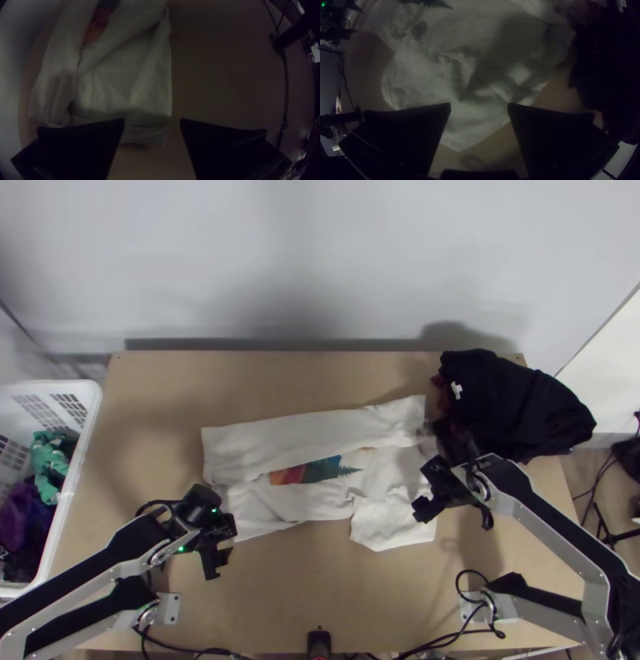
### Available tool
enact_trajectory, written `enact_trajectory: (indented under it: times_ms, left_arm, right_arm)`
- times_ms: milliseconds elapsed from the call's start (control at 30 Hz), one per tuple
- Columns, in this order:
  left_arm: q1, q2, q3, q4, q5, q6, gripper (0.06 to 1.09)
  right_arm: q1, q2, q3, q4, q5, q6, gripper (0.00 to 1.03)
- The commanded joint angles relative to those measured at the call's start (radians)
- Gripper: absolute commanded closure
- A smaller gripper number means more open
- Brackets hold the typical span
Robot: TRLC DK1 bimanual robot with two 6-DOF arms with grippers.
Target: Fold the t-shirt
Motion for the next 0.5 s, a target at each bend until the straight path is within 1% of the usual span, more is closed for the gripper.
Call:
enact_trajectory:
  times_ms: [0,67,133,233,333,367,400,433,467]
  left_arm:
    - [-0.002,0.007,-0.019,0.022,-0.003,-0.012,0.26]
    - [-0.002,0.007,-0.035,0.03,-0.003,-0.012,0.26]
    - [-0.004,0.007,-0.055,0.048,-0.003,-0.017,0.33]
    - [-0.004,0.005,-0.074,0.057,-0.003,-0.017,0.34]
    - [-0.001,-0.003,-0.078,0.059,-0.003,-0.022,0.34]
    - [0.001,-0.004,-0.076,0.059,-0.003,-0.022,0.37]
    - [0.002,-0.004,-0.076,0.059,-0.003,-0.022,0.42]
    - [0.004,-0.004,-0.076,0.06,-0.003,-0.022,0.47]
    - [0.004,-0.004,-0.076,0.062,-0.003,-0.023,0.48]
  right_arm:
    - [-0.006,0.023,-0.008,0.018,0.032,-0.005,0.23]
    - [-0.006,0.025,-0.023,0.031,0.035,-0.005,0.23]
    - [-0.006,0.033,-0.04,0.047,0.037,-0.005,0.24]
    - [-0.006,0.039,-0.061,0.07,0.038,-0.006,0.33]
    - [-0.017,0.043,-0.072,0.087,0.038,-0.011,0.34]
    - [-0.018,0.049,-0.074,0.093,0.038,-0.012,0.4]
    - [-0.021,0.051,-0.072,0.1,0.04,-0.012,0.47]
    - [-0.023,0.051,-0.074,0.111,0.04,-0.012,0.51]
    - [-0.024,0.054,-0.074,0.122,0.04,-0.014,0.53]
